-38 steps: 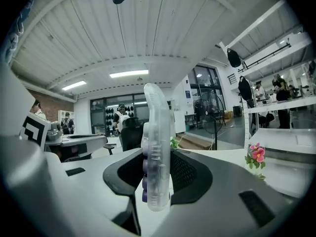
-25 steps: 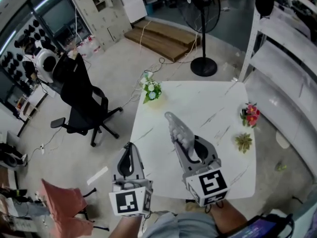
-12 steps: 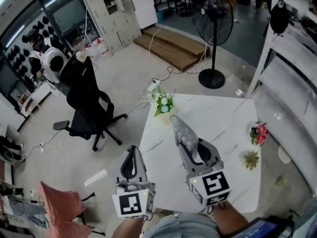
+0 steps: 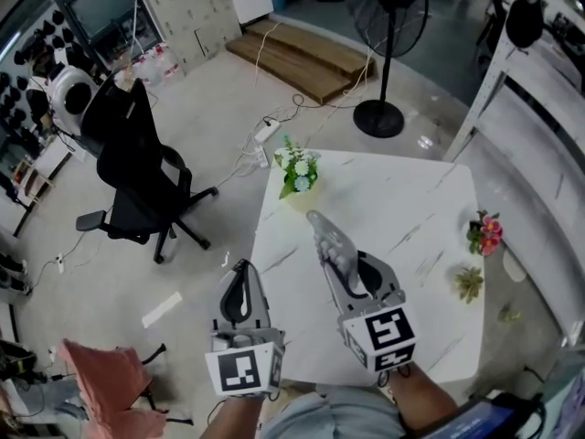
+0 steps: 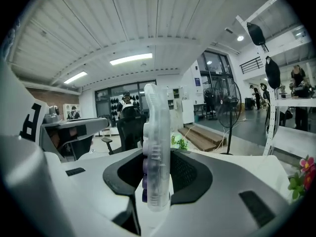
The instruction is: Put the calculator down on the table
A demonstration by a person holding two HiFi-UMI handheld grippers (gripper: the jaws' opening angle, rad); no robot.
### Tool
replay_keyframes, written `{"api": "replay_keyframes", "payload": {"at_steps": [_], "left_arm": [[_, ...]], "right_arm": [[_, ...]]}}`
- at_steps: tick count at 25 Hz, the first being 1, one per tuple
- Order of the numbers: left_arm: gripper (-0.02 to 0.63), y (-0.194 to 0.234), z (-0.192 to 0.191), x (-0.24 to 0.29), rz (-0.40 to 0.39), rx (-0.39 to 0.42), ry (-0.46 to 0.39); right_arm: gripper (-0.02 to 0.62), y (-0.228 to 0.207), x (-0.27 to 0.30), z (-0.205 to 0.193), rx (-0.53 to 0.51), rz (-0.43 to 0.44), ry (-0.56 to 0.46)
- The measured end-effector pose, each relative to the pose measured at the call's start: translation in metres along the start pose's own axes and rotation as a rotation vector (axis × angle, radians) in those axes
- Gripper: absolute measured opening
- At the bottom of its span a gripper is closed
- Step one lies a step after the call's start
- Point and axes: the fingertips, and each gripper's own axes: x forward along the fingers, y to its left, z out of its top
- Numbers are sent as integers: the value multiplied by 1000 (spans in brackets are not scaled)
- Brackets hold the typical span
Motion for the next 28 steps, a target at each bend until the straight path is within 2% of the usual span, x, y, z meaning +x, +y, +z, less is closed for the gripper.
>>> {"api": "replay_keyframes", "payload": {"at_steps": [10,22,28], "left_arm": [[8,23,-42,18,-5,-27,102],[8,38,-99,32,-51,-50,206],[8,46,-106,42,-18,-60,242]], "right_arm": [[146,9,38,-61,63,-15,147],[146,11,66,-136,158,-36,314],[149,10,72,-154,210,-40,368]]}}
